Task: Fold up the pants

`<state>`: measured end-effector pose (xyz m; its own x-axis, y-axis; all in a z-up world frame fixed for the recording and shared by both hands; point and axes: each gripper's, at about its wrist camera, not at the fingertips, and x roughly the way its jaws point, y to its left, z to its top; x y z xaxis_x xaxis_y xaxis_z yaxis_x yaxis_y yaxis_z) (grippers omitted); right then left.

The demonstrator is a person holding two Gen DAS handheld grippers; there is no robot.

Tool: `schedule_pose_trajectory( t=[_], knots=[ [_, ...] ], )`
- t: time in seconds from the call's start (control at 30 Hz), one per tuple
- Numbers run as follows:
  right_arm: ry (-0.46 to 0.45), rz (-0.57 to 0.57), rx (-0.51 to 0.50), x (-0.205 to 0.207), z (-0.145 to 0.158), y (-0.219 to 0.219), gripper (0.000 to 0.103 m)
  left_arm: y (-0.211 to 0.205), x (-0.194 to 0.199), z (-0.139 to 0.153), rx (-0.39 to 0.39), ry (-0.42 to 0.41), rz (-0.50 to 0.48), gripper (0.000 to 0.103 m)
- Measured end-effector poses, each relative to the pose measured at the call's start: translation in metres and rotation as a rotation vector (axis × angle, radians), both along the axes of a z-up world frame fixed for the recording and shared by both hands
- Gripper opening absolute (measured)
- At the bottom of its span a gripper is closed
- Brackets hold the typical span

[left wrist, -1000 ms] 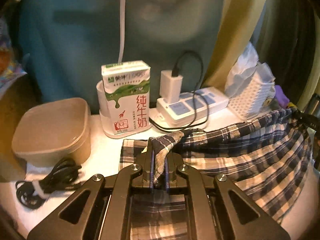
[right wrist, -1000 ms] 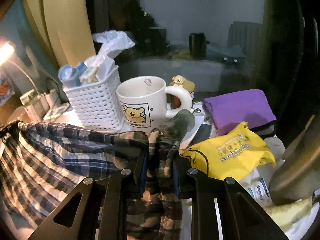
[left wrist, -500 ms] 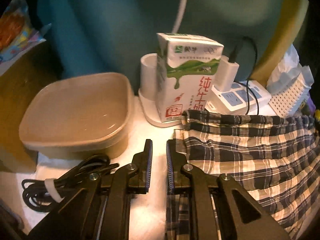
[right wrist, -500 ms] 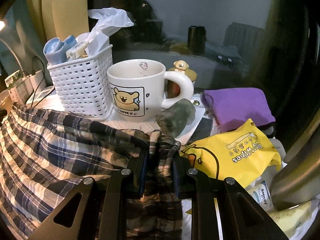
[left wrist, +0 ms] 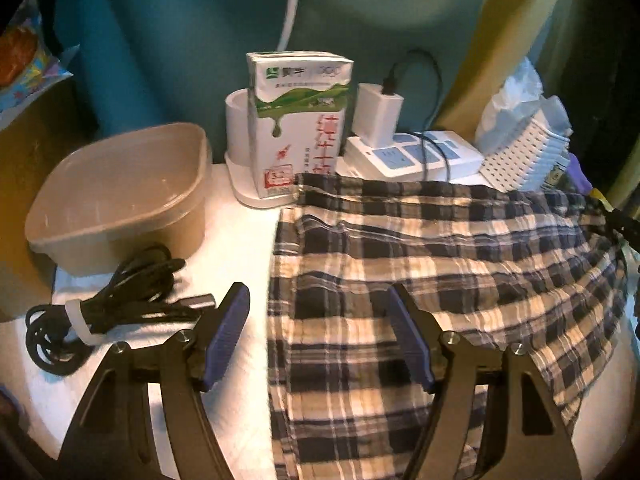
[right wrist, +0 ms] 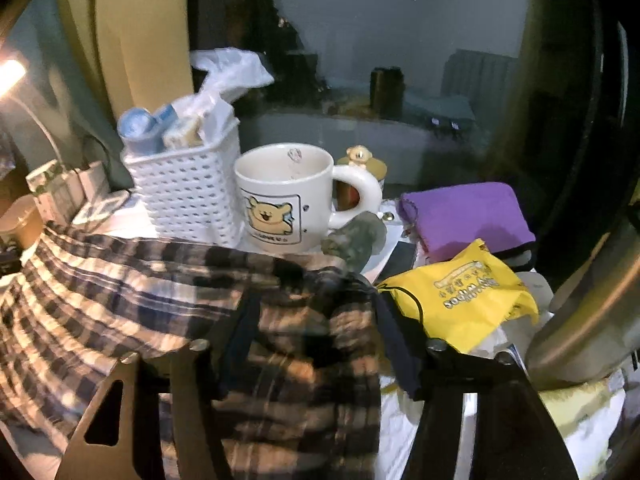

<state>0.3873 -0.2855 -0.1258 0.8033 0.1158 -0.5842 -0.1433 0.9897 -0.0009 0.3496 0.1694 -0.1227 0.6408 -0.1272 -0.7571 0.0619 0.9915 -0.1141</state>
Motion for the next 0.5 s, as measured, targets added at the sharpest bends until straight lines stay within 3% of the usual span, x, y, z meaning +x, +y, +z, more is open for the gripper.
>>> schedule_pose_trajectory(
  t=[0.17, 0.23, 0.33, 0.37, 0.5],
  knots=[
    [-0.009, 0.034, 0.007, -0.027, 0.005, 0.005, 0.063, -0.006, -0.008, -0.003, -0.024, 0.049, -0.055, 0.057],
    [-0.007, 0.035, 0.015, -0.035, 0.003, 0.006, 0.063, -0.008, -0.008, -0.013, -0.025, 0.096, -0.065, 0.042],
    [0.006, 0.028, 0.034, -0.044, -0.002, 0.005, 0.063, -0.007, -0.009, -0.013, -0.004, 0.094, -0.054, 0.022],
    [0.011, 0.025, 0.039, -0.046, -0.003, 0.004, 0.063, -0.005, -0.009, -0.013, -0.009, 0.101, -0.052, 0.006],
    [0.013, 0.030, 0.050, -0.055, -0.003, 0.003, 0.063, -0.003, -0.023, -0.008, 0.017, 0.084, -0.051, 0.000]
  ],
)
